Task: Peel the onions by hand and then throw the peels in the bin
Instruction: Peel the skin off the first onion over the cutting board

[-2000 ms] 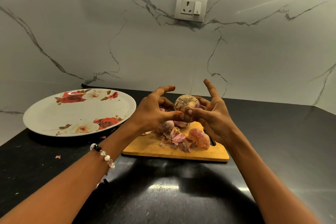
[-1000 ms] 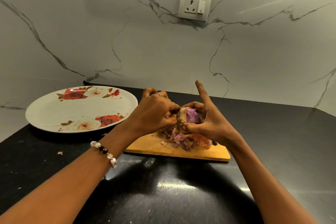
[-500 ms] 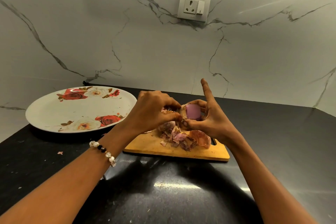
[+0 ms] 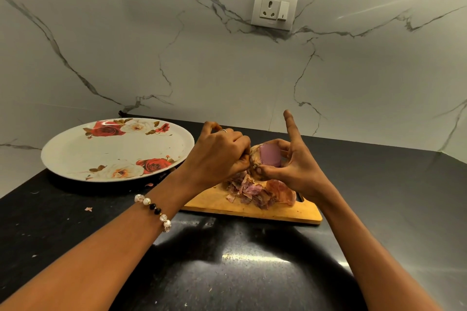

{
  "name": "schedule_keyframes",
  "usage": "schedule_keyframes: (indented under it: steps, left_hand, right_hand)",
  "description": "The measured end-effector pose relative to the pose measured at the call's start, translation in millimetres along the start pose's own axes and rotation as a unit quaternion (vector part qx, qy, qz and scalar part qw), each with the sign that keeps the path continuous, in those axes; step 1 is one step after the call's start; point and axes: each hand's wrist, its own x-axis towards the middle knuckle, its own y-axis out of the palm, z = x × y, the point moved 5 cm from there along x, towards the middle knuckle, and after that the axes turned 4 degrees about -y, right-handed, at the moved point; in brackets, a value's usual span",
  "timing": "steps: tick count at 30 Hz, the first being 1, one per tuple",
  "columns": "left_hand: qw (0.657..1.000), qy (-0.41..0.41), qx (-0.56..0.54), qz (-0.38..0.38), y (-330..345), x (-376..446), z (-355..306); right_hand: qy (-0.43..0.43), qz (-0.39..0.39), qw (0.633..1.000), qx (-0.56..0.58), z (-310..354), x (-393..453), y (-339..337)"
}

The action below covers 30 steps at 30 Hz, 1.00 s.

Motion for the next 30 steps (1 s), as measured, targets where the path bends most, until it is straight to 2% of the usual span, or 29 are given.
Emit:
schedule_keyframes:
  steps: [5,11,22,26,30]
  left_hand:
    - [1.0,-0.016,0.0,0.022,4.1,0.6,0.0]
    - [0.989,-0.124,-0.074,0.04,7.1,0.0,16.9]
    - [0.949,-0.272,-0.157,-0.001,10.0,-4.2,43.1]
    - [0.944,-0.28,-0.174,0.019,12.4,-4.5,43.2]
    - [0.948,-0.246,-0.199,0.036,14.6,-3.6,38.3]
  right_hand:
    - [0.001,0.004,1.0,0.007,-0.9,0.0,1.3]
    - [0.013,0.014,0.999,0.038,-1.5,-1.2,0.7]
    - [0.023,-0.002,0.993,0.112,0.7,-0.5,-5.2]
    - [0.028,-0.009,0.991,0.128,0.0,0.6,-8.4]
    - [0.013,0.002,0.996,0.089,-1.0,-0.3,-8.0]
